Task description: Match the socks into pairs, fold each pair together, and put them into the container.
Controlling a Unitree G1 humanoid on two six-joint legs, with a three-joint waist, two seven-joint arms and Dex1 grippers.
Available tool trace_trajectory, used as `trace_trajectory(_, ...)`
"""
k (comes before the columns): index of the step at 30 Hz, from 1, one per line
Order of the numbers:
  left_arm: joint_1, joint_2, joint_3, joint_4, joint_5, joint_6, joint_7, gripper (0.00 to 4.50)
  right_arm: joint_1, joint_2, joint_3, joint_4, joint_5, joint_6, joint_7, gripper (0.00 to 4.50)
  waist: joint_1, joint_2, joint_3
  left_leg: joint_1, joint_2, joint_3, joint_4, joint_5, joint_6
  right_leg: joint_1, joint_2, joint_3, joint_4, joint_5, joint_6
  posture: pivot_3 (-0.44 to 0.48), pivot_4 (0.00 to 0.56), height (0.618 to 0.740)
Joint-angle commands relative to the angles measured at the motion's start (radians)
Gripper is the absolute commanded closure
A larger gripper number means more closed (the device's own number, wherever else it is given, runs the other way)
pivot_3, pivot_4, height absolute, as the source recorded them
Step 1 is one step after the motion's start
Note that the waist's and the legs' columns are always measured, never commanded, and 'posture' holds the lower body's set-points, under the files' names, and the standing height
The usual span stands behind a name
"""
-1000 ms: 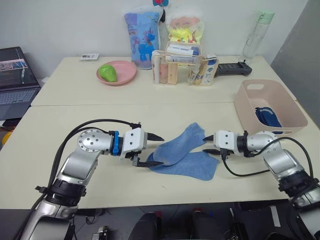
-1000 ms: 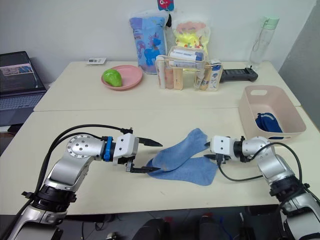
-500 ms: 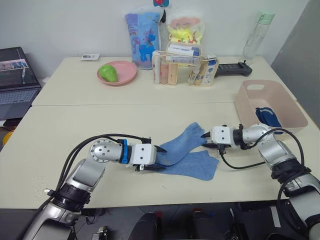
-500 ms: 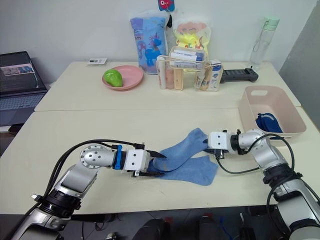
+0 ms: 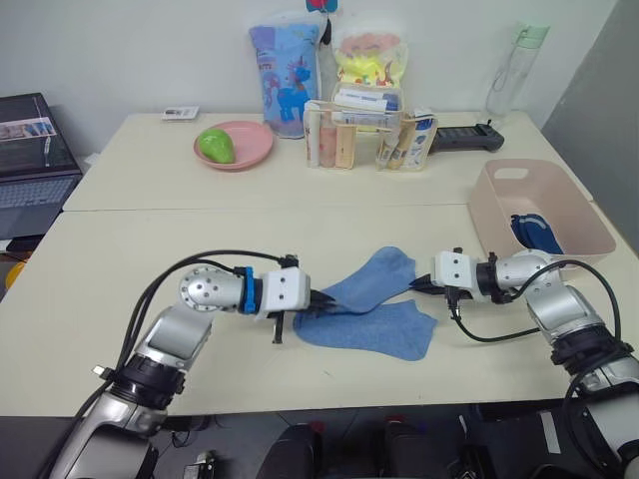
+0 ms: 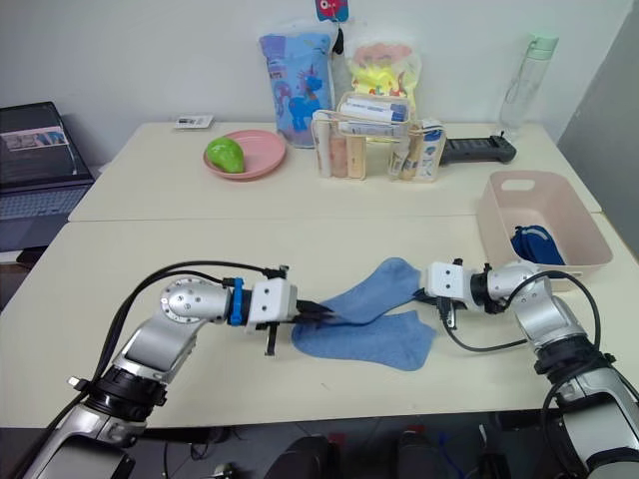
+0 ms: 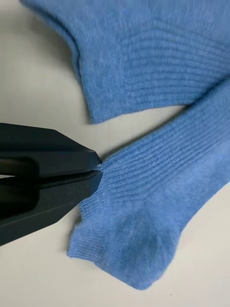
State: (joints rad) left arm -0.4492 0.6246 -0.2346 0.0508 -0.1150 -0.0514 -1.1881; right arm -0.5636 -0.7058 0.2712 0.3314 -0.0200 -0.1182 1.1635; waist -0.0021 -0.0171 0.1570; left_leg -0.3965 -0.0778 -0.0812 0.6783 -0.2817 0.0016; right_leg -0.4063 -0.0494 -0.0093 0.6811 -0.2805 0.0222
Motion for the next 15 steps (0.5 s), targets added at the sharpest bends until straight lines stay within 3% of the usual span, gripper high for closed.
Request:
trace_trajectory(1,-0.041,-0.004,0.053,0.018,-0.050,-0.001,0.004,4.47,0.006,-0.036,-0.064,-0.120,0.063,0.077,0.027,4.50,0.000,0.000,0.000,0.000,0.000,0.000,0.000,0.000,0.000,0.000,0.000,0.000,0.000,0.000,0.000,0.000,0.150,0.740)
trace_trajectory(5,-0.050,-0.009,0.086,-0.017,-0.129,0.068,-0.015,4.47,0.046,-0.087,-0.098,-0.299,0.133,0.235,0.065,4.50,0.000,0.000,0.000,0.000,0.000,-0.001,0.000,0.000,0.000,0.000,0.000,0.000,0.000,0.000,0.000,0.000,0.150,0.740)
trace_trajectory(9,-0.001,0.012,0.125,-0.193,-0.290,0.311,0.003,4.47,0.093,-0.170,-0.146,-0.521,0.246,0.462,0.100,4.50,0.000,0.000,0.000,-0.002,0.000,-0.001,0.000,0.000,0.000,-0.001,0.000,0.000,0.000,0.000,0.000,0.000,0.150,0.740)
trace_trajectory(15,0.113,0.172,0.206,-0.334,-0.458,0.608,-0.030,4.47,0.199,-0.324,-0.273,-0.865,0.593,0.910,0.134,4.50,-0.001,0.000,0.000,-0.001,0.001,-0.002,-0.001,-0.001,0.001,-0.001,0.000,-0.001,-0.001,0.000,0.000,0.000,0.150,0.740)
